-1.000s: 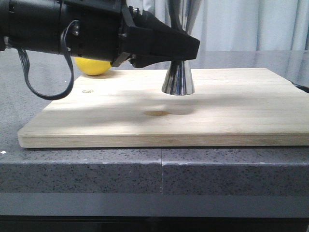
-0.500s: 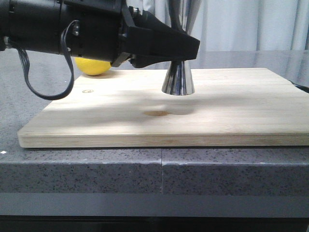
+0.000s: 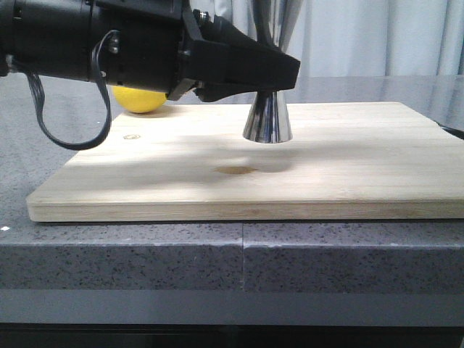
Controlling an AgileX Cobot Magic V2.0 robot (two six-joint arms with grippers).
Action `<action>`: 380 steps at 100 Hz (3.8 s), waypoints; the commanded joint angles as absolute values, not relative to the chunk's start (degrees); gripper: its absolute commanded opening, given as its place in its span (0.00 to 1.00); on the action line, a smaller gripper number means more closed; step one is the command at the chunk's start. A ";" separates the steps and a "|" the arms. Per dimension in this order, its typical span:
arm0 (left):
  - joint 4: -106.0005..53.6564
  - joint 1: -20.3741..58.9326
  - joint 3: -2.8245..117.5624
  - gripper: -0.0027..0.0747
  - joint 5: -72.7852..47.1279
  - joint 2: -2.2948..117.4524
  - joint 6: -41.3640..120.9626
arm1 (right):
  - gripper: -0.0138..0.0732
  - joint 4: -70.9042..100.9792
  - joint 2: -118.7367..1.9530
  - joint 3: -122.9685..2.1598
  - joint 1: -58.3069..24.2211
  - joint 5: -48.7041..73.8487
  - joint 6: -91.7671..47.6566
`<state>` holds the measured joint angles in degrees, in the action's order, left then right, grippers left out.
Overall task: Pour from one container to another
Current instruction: 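Pour the clear liquid from the beaker into the jigger, then tilt the beaker upright and set it down on the board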
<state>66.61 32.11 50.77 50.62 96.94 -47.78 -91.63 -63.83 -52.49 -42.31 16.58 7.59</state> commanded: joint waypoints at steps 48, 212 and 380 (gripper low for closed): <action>63.44 31.98 52.42 0.01 54.18 94.21 -48.19 | 0.47 -94.19 -62.78 -54.56 -42.47 17.59 7.28; 63.44 31.98 52.42 0.01 54.80 94.21 -48.19 | 0.47 -68.47 -67.74 -54.56 -14.45 -7.51 41.96; 63.44 31.98 52.42 0.01 54.68 94.21 -48.19 | 0.58 -62.80 -94.78 -49.68 2.27 -44.35 41.57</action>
<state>66.61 32.11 50.77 50.82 96.94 -47.78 -63.79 -96.32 -48.52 1.96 -42.26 41.70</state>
